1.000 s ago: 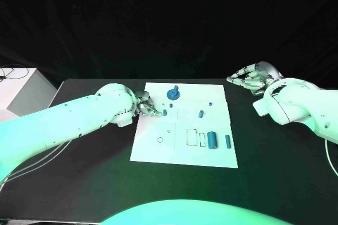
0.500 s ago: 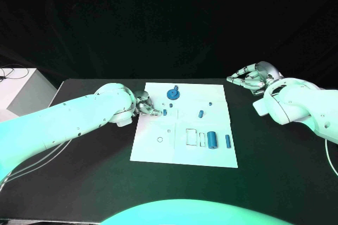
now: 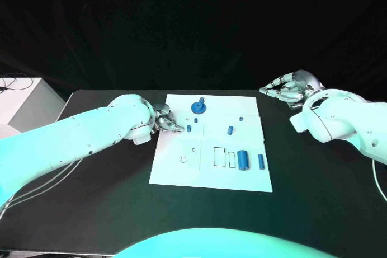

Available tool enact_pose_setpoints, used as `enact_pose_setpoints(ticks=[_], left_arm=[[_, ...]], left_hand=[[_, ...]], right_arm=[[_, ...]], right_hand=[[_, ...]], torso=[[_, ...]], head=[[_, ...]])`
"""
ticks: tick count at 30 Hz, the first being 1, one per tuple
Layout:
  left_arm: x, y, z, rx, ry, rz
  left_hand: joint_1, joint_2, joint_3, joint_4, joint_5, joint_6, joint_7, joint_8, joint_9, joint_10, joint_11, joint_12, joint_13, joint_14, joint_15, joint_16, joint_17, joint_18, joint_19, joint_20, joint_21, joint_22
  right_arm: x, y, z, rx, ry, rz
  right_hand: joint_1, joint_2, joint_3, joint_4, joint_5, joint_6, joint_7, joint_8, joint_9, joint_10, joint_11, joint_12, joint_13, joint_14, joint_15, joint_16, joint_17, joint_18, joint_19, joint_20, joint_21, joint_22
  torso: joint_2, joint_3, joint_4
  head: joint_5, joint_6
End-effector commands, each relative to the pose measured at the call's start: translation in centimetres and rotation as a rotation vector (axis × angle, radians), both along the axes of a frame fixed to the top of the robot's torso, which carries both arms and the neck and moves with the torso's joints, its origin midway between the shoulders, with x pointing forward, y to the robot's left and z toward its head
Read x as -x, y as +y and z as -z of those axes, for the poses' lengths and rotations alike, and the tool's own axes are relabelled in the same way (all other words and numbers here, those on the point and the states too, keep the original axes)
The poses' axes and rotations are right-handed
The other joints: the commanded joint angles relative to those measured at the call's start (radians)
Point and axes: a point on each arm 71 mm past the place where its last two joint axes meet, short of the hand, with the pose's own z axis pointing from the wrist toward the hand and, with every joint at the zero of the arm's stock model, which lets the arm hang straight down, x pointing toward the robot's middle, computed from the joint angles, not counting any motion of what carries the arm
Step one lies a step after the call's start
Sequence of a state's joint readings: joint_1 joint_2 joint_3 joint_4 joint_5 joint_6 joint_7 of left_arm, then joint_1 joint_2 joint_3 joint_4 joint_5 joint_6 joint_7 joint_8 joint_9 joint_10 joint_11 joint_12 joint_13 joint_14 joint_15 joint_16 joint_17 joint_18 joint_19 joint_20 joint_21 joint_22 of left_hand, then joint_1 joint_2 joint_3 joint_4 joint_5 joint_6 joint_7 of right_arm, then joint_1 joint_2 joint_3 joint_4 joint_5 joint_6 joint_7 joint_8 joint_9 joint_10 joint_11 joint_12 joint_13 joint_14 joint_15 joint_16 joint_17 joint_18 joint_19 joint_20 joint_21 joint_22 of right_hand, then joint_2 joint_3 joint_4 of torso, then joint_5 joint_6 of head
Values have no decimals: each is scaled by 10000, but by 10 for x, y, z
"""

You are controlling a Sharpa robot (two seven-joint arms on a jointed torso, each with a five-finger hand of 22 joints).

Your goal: Assemble the parts on the task board

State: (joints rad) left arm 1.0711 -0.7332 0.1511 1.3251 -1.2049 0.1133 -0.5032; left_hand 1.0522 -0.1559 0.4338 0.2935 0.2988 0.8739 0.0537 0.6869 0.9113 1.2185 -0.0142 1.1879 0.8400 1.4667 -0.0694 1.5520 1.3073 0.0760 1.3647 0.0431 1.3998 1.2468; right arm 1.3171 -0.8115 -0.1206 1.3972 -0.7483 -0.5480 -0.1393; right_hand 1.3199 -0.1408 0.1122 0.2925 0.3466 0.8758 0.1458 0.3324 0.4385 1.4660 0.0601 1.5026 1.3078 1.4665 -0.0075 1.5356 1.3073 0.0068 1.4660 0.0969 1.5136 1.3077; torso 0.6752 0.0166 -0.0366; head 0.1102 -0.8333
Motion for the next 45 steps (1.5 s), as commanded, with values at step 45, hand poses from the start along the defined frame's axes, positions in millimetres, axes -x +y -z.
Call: enact_pose_setpoints(ticks=[45], left_arm=[[-7, 3, -20, 1989, 77, -886]], left_hand=[[-614, -180, -334, -2, -54, -366, 163, -72, -53, -588, 147, -382, -710, 697, 130, -264, 1803, 117, -411, 53, -363, -509]], right_arm=[[0, 1, 1, 56, -26, -110]], right_hand=[[-109, 20, 83, -26, 52, -72, -28, 29, 31, 135, 22, -44, 1726, 809, -43, -28, 1599, 88, 789, -58, -40, 2204]], torso=[[17, -17, -3]], head=[[-43, 92]])
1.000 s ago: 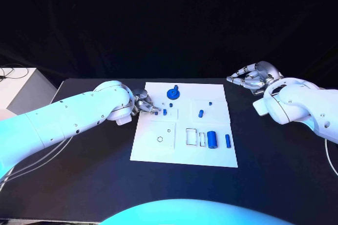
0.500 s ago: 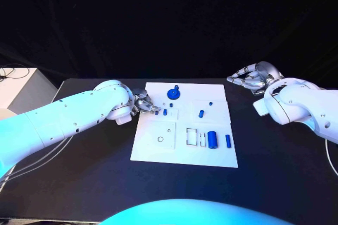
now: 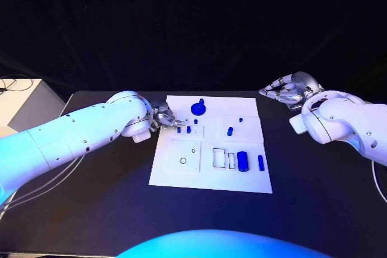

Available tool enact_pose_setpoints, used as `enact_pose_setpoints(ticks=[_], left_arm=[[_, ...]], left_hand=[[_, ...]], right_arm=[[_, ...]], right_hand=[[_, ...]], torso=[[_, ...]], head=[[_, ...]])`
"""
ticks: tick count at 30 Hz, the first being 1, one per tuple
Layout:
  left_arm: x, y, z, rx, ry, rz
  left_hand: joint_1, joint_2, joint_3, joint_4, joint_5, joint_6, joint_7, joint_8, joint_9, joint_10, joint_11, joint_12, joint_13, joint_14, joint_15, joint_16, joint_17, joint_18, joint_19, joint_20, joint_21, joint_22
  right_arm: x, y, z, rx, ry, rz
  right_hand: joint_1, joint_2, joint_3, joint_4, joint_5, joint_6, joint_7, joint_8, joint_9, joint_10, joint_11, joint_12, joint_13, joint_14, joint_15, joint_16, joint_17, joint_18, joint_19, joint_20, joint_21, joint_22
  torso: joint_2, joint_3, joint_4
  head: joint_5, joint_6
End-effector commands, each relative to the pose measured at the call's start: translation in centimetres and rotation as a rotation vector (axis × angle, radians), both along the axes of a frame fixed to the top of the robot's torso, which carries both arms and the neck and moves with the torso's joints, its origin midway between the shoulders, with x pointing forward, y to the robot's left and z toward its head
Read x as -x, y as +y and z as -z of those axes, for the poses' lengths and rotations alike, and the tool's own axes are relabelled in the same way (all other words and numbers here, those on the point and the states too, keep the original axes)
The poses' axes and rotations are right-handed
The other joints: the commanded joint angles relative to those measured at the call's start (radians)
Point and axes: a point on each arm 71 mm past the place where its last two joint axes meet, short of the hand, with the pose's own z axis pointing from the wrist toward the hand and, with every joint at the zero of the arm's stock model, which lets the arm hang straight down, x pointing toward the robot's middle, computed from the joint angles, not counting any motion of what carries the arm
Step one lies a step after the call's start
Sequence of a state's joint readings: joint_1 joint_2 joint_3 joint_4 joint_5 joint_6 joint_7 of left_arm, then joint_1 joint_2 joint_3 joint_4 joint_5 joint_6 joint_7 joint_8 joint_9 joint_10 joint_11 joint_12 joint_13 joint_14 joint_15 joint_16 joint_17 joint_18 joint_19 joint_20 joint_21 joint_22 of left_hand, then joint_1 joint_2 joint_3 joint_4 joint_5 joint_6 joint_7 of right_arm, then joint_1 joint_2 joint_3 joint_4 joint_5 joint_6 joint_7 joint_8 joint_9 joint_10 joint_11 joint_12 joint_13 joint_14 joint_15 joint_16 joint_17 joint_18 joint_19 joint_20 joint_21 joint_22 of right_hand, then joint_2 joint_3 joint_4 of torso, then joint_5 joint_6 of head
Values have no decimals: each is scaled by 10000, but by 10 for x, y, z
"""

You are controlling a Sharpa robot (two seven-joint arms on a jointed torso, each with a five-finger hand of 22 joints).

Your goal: Assemble the parts on the task board

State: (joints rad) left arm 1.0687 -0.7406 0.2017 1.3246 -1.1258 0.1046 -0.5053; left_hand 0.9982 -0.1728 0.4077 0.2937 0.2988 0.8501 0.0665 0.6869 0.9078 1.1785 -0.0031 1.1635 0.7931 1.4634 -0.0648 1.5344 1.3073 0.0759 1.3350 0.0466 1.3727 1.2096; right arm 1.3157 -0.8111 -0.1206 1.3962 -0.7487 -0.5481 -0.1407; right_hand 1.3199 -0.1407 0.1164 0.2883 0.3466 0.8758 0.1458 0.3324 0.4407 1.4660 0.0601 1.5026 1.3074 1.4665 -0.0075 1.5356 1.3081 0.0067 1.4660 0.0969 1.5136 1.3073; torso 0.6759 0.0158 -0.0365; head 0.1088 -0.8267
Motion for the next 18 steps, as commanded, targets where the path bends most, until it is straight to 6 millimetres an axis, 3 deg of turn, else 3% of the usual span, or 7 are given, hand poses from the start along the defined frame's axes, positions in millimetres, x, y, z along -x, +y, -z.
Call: enact_pose_setpoints(ticks=[1, 4, 5, 7, 10, 13, 18], left_arm=[[-2, -1, -9, 1377, -48, -501], [-6, 2, -19, 2292, -400, -813], [-7, 3, -21, 2508, -535, -859], [-9, 4, -27, 2975, -905, -917], [-11, 2, -33, 3493, -1441, -829], [-13, -5, -37, 3599, -1983, -416], [-13, -22, -37, 2941, -3176, 955]], left_hand=[[-62, 2, -127, -4, -47, -279, 92, -100, -29, -447, 89, -301, -537, 630, 130, -204, 1597, 167, -287, 49, -240, -366], [180, 72, -220, -11, -12, -868, 365, -267, -177, -1687, 343, -1062, -1816, 58, 357, -804, 607, 416, -1196, 235, -1065, -1558], [323, 90, -225, -14, 4, -1062, 468, -379, -306, -1885, 440, -1109, -1865, -168, 443, -1023, 256, 478, -1432, 315, -1308, -1867], [979, 117, -112, -22, 39, -1390, 745, -806, -913, -2524, 697, -1448, -2160, -1204, 704, -2068, -1264, 805, -2604, 561, -2630, -3530], [2108, 88, 378, -143, 75, -1587, 943, -1234, -1723, -3125, 882, -1995, -2695, -2314, 843, -3350, -3030, 1070, -3448, 713, -4066, -5149], [3616, -144, 1411, -816, 7, -1581, 1004, -1557, -2344, -3493, 931, -2649, -3258, -2863, 879, -3914, -3790, 1081, -3482, 740, -4425, -5375], [4173, -527, 1889, -1403, -139, -1194, 1061, -2056, -3372, -3544, 1066, -3868, -4374, -3590, 991, -4314, -4605, 1071, -3653, 816, -4408, -5289]], right_arm=[[0, 1, 0, 48, -52, -122], [0, 1, 0, 43, -70, -110], [0, 1, 0, 42, -75, -104], [0, 0, 0, 37, -89, -94], [0, 0, 0, 15, -124, -86], [0, 1, 0, -22, -169, -82], [-1, 1, -2, -157, -421, -103]], right_hand=[[-109, 20, 42, 16, 53, -72, -28, 29, 10, 135, 22, -44, 1730, 809, -43, -28, 1591, 88, 789, -58, -40, 2209], [-109, 20, 42, 16, 53, -72, -28, 29, 10, 135, 22, -44, 1730, 809, -43, -28, 1591, 88, 789, -58, -40, 2209], [-109, 20, 42, 16, 53, -72, -28, 29, 10, 135, 22, -44, 1730, 809, -43, -28, 1591, 88, 789, -58, -40, 2209], [-109, 20, 42, 16, 53, -72, -28, 29, 10, 135, 22, -44, 1730, 809, -43, -28, 1591, 88, 789, -58, -40, 2209], [-112, 11, 60, 16, 52, -76, -27, 26, 26, 106, 22, -68, 1701, 800, -44, -44, 1550, 96, 776, -59, -72, 2188], [-100, 3, 72, 10, 55, -96, -24, 15, 30, -108, 24, -239, 1490, 785, -43, -67, 1491, 117, 741, -59, -154, 2131], [18, -51, 323, 9, 75, -202, -8, -33, 154, -1223, 25, -1283, 302, 586, -48, -412, 765, 289, 433, -59, -882, 1646]], torso=[[5, -2, 0], [-20, 18, 9], [-20, 22, 10], [-20, 22, 14], [-16, 15, 6], [-9, 8, -1], [-4, 9, -2]], head=[[-25, 31], [-25, 31], [-24, 34], [-32, 48], [-30, 75], [-34, 105], [-46, 176]])
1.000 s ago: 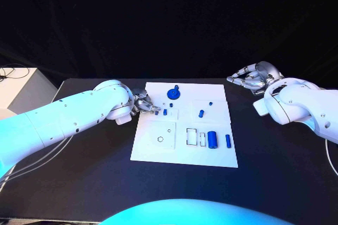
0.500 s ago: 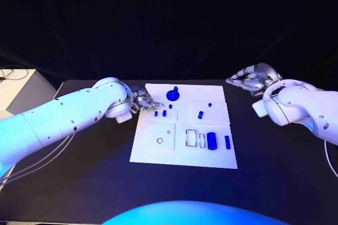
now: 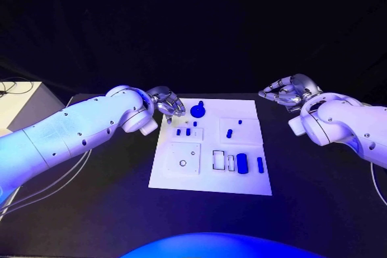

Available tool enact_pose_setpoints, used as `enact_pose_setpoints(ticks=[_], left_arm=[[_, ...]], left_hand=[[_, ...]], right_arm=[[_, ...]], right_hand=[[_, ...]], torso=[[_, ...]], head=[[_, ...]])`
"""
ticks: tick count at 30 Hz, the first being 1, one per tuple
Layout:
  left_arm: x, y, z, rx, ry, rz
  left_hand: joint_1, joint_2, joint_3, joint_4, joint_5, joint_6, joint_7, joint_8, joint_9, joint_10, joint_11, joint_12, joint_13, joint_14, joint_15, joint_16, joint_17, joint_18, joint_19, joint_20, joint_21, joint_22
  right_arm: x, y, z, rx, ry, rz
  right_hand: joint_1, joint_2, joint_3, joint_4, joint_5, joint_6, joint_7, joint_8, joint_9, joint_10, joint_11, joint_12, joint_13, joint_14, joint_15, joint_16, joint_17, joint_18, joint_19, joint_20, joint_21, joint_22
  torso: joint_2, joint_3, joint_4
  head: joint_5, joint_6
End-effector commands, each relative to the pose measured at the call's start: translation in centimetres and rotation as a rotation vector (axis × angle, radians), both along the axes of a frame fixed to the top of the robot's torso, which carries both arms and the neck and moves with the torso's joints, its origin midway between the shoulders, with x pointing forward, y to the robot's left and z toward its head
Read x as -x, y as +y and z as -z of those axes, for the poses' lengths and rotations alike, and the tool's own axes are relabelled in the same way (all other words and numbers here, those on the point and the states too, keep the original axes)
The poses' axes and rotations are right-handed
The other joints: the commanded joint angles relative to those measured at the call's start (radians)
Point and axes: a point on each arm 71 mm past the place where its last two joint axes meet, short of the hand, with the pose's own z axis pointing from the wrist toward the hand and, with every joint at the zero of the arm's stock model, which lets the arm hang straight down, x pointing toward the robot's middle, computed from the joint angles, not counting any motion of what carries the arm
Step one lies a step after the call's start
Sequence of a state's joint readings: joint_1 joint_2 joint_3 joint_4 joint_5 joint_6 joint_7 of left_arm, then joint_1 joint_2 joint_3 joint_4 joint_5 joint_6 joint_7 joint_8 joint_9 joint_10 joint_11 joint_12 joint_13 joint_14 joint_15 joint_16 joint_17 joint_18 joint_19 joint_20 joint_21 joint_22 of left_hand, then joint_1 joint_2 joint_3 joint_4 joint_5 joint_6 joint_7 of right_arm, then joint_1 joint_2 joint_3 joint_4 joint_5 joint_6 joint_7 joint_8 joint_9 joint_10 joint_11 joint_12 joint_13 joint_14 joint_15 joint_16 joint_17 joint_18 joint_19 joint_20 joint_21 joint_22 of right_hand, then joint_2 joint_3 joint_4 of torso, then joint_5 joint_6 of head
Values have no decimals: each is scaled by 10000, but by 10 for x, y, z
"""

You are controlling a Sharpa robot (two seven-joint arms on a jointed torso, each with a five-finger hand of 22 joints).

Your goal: Assemble the parts on the task board

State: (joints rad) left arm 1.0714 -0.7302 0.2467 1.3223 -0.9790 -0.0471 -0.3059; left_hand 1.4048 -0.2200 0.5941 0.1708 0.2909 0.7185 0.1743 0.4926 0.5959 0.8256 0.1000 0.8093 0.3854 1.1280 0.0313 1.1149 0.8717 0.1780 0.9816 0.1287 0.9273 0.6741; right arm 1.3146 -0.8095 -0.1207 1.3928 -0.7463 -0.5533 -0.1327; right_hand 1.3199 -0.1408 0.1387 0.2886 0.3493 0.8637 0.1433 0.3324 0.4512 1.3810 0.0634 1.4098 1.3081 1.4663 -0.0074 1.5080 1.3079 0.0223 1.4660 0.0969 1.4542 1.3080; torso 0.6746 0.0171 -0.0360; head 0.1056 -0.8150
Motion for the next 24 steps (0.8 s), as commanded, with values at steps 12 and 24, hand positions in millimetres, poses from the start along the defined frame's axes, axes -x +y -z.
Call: enact_pose_setpoints(ticks=[12, 24], left_arm=[[-3, -45, 2, -2785, -4098, 2725], [-6, -58, 15, -4174, -3894, 3123]], left_hand=[[200, -366, -143, -541, -174, 436, -31, -630, -1160, 104, 71, -1239, -1172, -428, 74, 140, -422, 51, -429, 44, 295, 355], [-96, -652, -626, -355, -272, 370, -84, -920, -1601, -346, 199, -1715, -1596, -510, 204, 500, -659, 50, -460, 186, 465, 520]], right_arm=[[-1, 4, -6, -295, -896, -146], [-2, 7, -6, -312, -934, -210]], right_hand=[[166, -342, 958, -8, 159, -91, -35, -92, 350, -2173, -88, -2920, -2573, 135, -146, -1351, -1003, 675, -509, -157, -3099, -223], [70, -543, 1441, -9, 199, -185, -16, -174, 505, -3528, -76, -5107, -5011, 181, -147, -1494, -1009, 705, -456, -172, -3485, -464]], torso=[[12, 17, -16], [28, 3, -32]], head=[[-52, 212], [-54, 238]])
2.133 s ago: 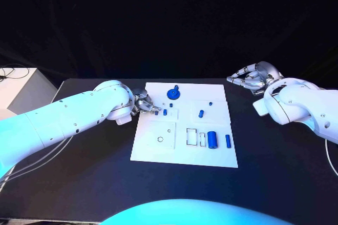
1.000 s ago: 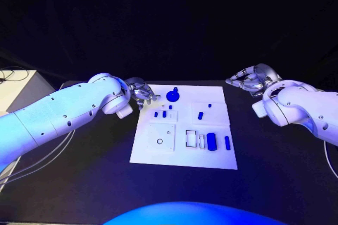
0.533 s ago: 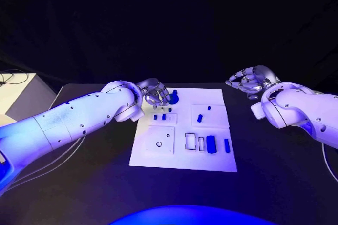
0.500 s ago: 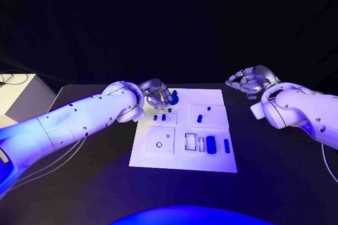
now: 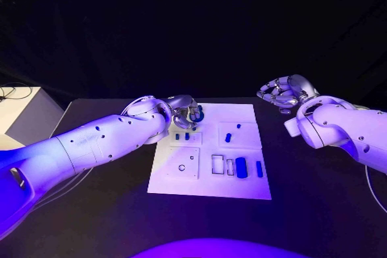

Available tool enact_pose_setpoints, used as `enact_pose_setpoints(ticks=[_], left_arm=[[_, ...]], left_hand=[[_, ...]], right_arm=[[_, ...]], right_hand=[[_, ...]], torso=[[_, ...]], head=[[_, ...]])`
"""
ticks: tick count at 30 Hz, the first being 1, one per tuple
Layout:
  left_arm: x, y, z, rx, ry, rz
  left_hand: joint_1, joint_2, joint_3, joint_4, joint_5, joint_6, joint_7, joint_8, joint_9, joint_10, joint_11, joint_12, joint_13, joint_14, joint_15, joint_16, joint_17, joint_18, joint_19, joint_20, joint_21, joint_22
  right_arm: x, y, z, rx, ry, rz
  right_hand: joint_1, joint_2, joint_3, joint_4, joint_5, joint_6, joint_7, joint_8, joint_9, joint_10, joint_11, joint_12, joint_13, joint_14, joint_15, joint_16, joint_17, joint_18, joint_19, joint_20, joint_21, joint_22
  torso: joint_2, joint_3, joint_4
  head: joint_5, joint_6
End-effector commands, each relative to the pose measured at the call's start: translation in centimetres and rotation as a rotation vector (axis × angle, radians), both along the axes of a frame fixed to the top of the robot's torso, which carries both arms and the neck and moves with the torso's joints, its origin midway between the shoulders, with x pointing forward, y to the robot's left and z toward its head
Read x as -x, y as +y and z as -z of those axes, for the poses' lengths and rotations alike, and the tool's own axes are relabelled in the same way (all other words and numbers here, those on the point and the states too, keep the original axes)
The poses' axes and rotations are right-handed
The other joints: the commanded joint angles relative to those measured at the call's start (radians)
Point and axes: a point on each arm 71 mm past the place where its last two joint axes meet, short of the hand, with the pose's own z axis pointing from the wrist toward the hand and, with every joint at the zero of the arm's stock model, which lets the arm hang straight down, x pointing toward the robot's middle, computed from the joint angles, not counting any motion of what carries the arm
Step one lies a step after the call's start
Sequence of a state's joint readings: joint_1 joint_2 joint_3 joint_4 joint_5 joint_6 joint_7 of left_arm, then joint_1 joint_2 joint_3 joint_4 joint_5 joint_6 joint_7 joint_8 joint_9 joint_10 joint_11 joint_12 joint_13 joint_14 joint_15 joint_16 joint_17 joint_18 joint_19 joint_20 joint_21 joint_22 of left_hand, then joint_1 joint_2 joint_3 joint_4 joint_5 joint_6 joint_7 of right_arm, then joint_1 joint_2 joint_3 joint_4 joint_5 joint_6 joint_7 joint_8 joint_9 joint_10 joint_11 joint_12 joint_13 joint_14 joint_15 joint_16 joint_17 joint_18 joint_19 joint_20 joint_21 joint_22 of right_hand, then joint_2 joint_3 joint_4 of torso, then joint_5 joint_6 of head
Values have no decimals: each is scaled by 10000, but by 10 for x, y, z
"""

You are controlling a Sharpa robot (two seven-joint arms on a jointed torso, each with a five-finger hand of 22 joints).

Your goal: Assemble the parts on the task board

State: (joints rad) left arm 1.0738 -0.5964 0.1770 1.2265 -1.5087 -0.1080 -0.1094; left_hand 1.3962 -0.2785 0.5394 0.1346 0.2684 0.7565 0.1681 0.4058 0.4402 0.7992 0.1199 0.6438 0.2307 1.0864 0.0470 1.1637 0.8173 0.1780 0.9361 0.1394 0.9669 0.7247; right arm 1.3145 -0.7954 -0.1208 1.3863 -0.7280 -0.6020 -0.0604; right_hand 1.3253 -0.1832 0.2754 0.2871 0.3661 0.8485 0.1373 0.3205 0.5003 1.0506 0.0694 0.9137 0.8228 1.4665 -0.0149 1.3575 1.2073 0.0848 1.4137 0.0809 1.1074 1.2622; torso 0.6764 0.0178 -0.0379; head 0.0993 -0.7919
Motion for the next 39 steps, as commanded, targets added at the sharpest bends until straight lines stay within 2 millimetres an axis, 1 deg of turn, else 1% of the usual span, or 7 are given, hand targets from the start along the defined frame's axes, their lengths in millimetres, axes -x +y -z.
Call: enact_pose_setpoints(ticks=[1, 4, 8, 17, 24, 32, 39], left_arm=[[-1, -3, 2, -943, -206, 172], [-1, -6, 5, -1407, -177, 115], [-1, -9, 6, -1655, -111, 39], [-2, -13, 8, -1852, 21, -33], [-4, -11, 11, -1966, 178, -156], [-6, -11, 12, -1869, 166, -225], [-7, -15, 13, -1754, 206, -182]], left_hand=[[-4, -69, -113, 8, -50, -11, -21, -64, -64, -114, 6, -89, -75, -127, 50, 2, -171, 50, -6, 87, 74, 20], [-28, -69, -281, 50, -92, 2, 1, -102, -135, -179, 32, -152, -151, -99, 74, 81, -198, 52, -3, 107, 94, 41], [-50, -48, -451, 112, -100, 32, 4, -123, -193, -151, 41, -150, -197, 23, 87, 235, -120, 54, 24, 127, 128, 68], [87, 52, -502, 133, -73, 182, -1, -95, -250, -61, 47, -128, -251, 129, 91, 401, -81, 33, 149, 134, 270, 230], [418, 195, -285, 70, -71, 349, 22, -116, -380, 144, 15, -98, -350, 402, 59, 786, 170, -45, 490, 109, 698, 723], [558, 271, -61, 29, -87, 532, 42, -112, -475, 359, -19, -71, -425, 567, 24, 1061, 318, -103, 697, 78, 1032, 1095], [571, 283, -14, 25, -93, 584, 43, -111, -498, 405, -27, -79, -449, 620, 21, 1135, 377, -115, 739, 71, 1110, 1183]], right_arm=[[0, 2, -1, -22, -171, -120], [0, 2, -1, -22, -146, -143], [1, 3, -1, -19, -101, -166], [1, 4, -1, -27, -83, -186], [1, 4, -1, -32, -77, -196], [2, 5, -1, -15, -113, -199], [2, 5, -2, 76, -203, -235]], right_hand=[[5, -131, 106, 6, 29, -34, 44, -57, 28, -287, -136, -283, -308, 178, -71, -3, -12, 82, 72, -14, -40, -19], [-21, -160, 176, 6, 27, -40, 46, -64, 56, -296, -135, -430, -455, 182, -71, -19, -7, 83, 86, -16, -70, -34], [-31, -165, 197, 7, 29, -44, 47, -68, 64, -295, -134, -470, -496, 187, -72, -12, 12, 80, 95, -16, -63, -27], [-53, -174, 233, 8, 31, -35, 46, -63, 83, -297, -133, -543, -573, 188, -73, -25, 7, 72, 121, -18, -32, -4], [-63, -181, 256, 8, 33, -31, 45, -60, 94, -300, -135, -589, -621, 191, -74, -25, 16, 71, 131, -19, -30, 0], [-80, -190, 282, 9, 35, -28, 43, -57, 108, -301, -135, -646, -680, 188, -76, -40, 4, 75, 132, -20, -59, -17], [-91, -202, 301, 7, 38, -36, 44, -61, 117, -303, -134, -691, -726, 189, -76, -45, 5, 75, 137, -21, -62, -17]], torso=[[11, -8, -10], [22, -16, -11], [12, -6, 2], [8, -10, 2], [4, -13, 1], [10, -12, 0], [3, -17, 6]], head=[[3, 8], [-13, 7], [-7, -21], [-17, -59], [-47, -77], [-77, -107], [-115, -142]])
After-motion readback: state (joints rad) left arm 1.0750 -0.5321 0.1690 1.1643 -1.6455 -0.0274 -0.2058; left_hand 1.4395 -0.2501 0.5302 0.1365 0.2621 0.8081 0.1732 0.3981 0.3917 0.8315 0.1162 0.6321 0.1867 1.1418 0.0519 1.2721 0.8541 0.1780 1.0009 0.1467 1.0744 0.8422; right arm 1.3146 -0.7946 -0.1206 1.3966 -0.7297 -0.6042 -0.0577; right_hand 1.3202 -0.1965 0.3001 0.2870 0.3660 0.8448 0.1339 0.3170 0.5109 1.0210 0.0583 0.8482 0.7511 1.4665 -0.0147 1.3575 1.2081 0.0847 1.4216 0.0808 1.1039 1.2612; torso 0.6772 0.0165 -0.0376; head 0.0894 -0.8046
